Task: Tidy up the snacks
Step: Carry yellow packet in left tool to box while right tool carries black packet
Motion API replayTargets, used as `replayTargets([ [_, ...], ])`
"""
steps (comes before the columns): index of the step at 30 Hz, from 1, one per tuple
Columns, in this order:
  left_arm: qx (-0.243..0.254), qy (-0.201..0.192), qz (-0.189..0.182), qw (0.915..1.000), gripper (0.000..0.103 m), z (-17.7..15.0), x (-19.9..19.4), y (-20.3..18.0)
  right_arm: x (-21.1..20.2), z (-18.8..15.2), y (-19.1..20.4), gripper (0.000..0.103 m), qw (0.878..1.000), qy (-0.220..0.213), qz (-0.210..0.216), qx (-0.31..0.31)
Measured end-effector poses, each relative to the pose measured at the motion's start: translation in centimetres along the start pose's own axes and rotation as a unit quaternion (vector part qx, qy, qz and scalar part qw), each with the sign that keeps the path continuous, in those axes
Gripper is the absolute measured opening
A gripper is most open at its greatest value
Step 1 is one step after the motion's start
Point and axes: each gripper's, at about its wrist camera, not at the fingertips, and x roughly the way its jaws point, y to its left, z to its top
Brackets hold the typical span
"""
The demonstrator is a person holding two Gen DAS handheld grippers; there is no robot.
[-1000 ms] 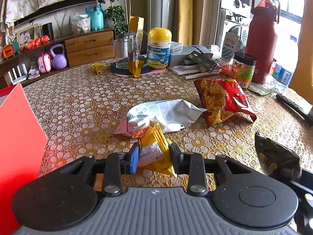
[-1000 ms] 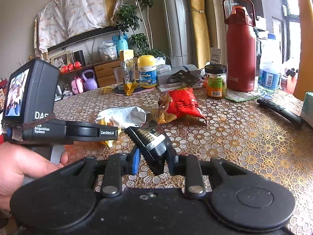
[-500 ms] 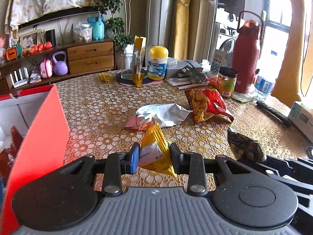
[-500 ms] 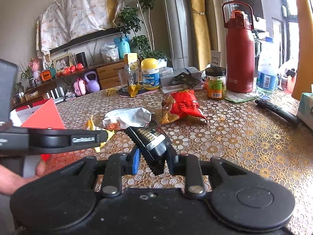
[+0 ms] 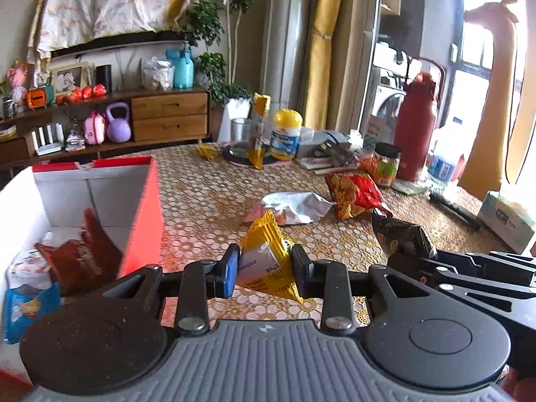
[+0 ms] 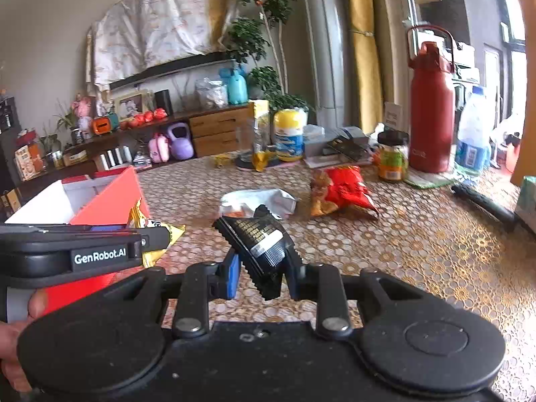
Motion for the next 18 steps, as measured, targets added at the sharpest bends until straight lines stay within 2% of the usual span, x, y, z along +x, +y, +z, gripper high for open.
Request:
replayTargets([
  [12,-0.033,-0.049,0.032,0.9977,0.033,1.6,-5.8,4.3,-3.2,2.2,4.6,0.026,0.997,-0.032,0.058,-0.028],
  [18,-0.059,-0.064,0.081,0.9929,0.033,2.0,-7.5,8.7,-3.5,3.2,7.5,0.026,0.993,-0.038,0.097,-0.052],
])
